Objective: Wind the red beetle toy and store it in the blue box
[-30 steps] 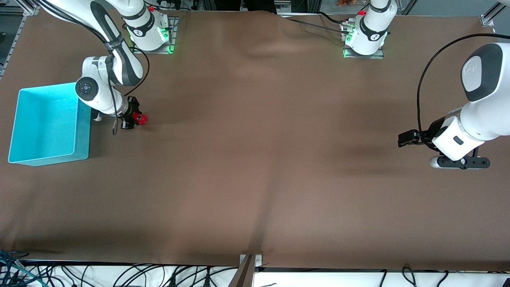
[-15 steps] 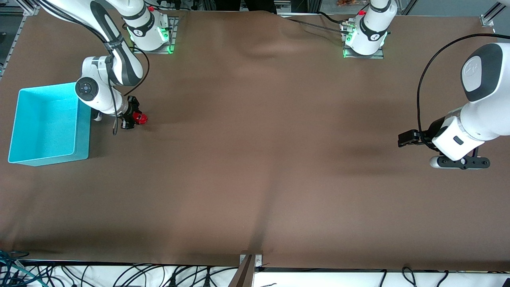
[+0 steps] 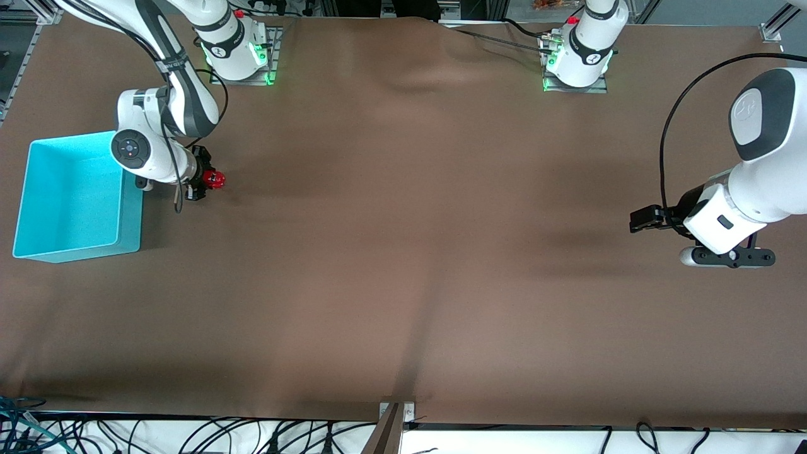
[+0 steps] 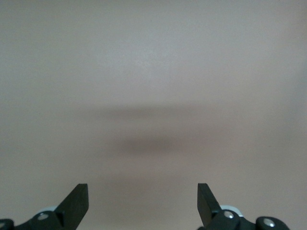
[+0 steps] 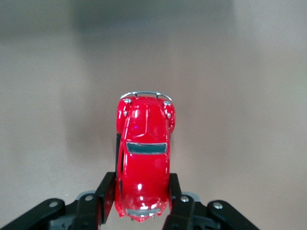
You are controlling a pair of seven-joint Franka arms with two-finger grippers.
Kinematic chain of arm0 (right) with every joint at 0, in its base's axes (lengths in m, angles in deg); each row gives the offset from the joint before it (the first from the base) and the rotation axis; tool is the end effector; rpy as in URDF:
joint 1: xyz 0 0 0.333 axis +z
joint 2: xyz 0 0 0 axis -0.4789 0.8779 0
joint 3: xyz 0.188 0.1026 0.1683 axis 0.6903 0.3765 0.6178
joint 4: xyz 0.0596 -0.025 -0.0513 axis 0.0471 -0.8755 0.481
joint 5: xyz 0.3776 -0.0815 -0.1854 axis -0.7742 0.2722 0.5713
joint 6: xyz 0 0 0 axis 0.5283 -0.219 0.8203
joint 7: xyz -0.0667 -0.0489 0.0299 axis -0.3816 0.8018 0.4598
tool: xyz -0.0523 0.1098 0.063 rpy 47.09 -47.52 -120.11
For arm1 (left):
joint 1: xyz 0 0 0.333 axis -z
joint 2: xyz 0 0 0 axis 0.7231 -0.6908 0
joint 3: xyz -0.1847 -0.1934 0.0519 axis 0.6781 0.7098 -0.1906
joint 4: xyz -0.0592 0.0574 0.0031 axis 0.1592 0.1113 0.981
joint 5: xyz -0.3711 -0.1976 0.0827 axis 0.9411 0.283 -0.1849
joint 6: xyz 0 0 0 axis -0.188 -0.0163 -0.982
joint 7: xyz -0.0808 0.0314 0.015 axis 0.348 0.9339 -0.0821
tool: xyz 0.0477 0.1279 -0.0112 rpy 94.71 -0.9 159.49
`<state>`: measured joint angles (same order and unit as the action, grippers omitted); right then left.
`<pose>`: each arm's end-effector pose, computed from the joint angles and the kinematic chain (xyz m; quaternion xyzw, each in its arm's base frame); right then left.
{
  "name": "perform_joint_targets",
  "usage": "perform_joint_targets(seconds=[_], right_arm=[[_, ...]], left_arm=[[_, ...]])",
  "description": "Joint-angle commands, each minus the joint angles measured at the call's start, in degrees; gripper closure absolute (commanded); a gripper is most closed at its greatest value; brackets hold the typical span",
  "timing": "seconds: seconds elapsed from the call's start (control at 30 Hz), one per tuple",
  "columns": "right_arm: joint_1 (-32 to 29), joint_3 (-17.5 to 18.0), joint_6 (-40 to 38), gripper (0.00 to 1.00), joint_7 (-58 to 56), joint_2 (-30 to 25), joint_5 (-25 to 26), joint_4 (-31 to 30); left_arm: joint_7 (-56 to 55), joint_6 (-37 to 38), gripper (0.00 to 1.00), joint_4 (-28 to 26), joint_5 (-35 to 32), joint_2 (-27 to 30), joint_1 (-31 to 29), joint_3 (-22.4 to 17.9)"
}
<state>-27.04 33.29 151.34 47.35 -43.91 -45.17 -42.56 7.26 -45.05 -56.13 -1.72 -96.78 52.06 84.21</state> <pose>0.4958 -0.0375 0.1866 0.7495 -0.6269 -0.1231 0.1732 0.6640 -0.0372 0.4096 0.9987 0.0008 -0.0463 0.0230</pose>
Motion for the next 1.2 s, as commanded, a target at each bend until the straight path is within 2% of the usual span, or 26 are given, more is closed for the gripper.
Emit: perform_joint_targets(seconds=[0.0,0.27,0.57,0.9,1.17], right_arm=[[-2.5,0.2,-8.0,1.0,-11.5,-1.6,0.6,3.4],[-5.8,0.1,-16.1,1.0,-26.2,-3.8,0.8,6.2],[-9.8,-1.0,-19.6,1.0,-40.5,-4.9,3.1,9.4],[-16.0,-2.7,-18.7,1.0,-56.4,-4.6,7.7,12.2],[-23.1,-2.7,-11.7,1.0,-68.3,-3.5,9.0,12.3]], left_arm=[[-0.1,1.0,0.0,0.8,1.0,-0.1,0.0,-0.3],[-0.1,1.0,0.0,0.8,1.0,-0.1,-0.3,-0.3],[-0.2,1.0,0.0,0.8,1.0,-0.1,-0.1,-0.3],[-0.1,1.0,0.0,0.8,1.0,-0.1,-0.2,-0.3],[-0.1,1.0,0.0,0.8,1.0,-0.1,-0.2,-0.3]])
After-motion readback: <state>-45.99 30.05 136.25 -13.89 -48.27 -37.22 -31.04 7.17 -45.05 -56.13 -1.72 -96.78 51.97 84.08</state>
